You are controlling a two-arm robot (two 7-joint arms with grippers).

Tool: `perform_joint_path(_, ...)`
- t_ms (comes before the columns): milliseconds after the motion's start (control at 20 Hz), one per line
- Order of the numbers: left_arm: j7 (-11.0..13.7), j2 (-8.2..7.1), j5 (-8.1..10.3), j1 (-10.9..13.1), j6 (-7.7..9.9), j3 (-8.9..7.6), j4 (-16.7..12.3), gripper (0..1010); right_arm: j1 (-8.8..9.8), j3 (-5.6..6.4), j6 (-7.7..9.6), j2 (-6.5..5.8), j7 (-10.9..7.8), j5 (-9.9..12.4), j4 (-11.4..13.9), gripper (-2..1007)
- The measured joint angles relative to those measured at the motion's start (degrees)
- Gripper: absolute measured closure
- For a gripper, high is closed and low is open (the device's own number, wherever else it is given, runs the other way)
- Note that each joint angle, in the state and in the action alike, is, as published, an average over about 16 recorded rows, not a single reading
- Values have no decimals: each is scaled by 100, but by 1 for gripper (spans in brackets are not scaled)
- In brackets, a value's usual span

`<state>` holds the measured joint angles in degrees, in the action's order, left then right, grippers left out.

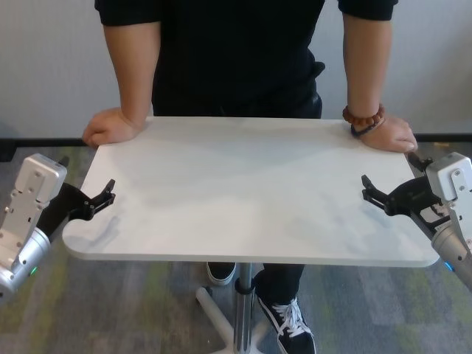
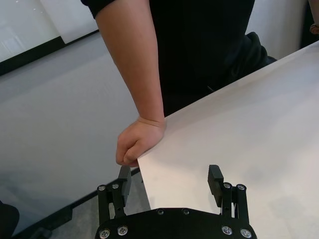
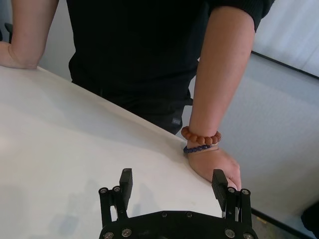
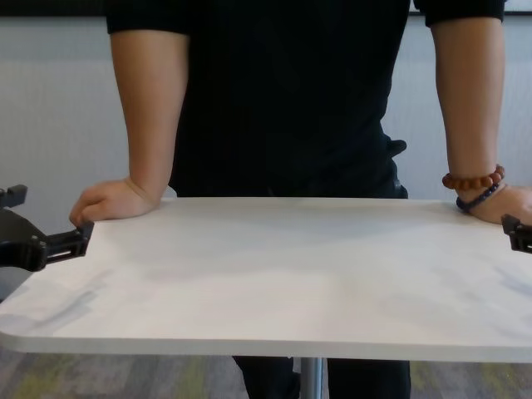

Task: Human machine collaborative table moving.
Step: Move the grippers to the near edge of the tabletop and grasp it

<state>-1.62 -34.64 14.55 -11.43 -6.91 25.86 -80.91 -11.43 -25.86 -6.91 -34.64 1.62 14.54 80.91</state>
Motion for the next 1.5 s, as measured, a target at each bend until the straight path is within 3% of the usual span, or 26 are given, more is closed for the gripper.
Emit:
perform_joint_path(600,-28,-10,-35,8,24,2,-26,10,8,-4,11,-10,17,-27,20,4)
perform_joint_path(950,-223,-134,-372,141,224,31,-323,10,145,-61,189,-146,149,-366,298,4)
perform_joint_path(1200,-449,-304,-818,341,705,79,-740,10,366,-143,460,-354,295,-808,699,4)
perform_joint_path(1500,-673,-625,-1462,660,1497,181,-1362,10,737,-310,988,-775,484,-1606,1345,4)
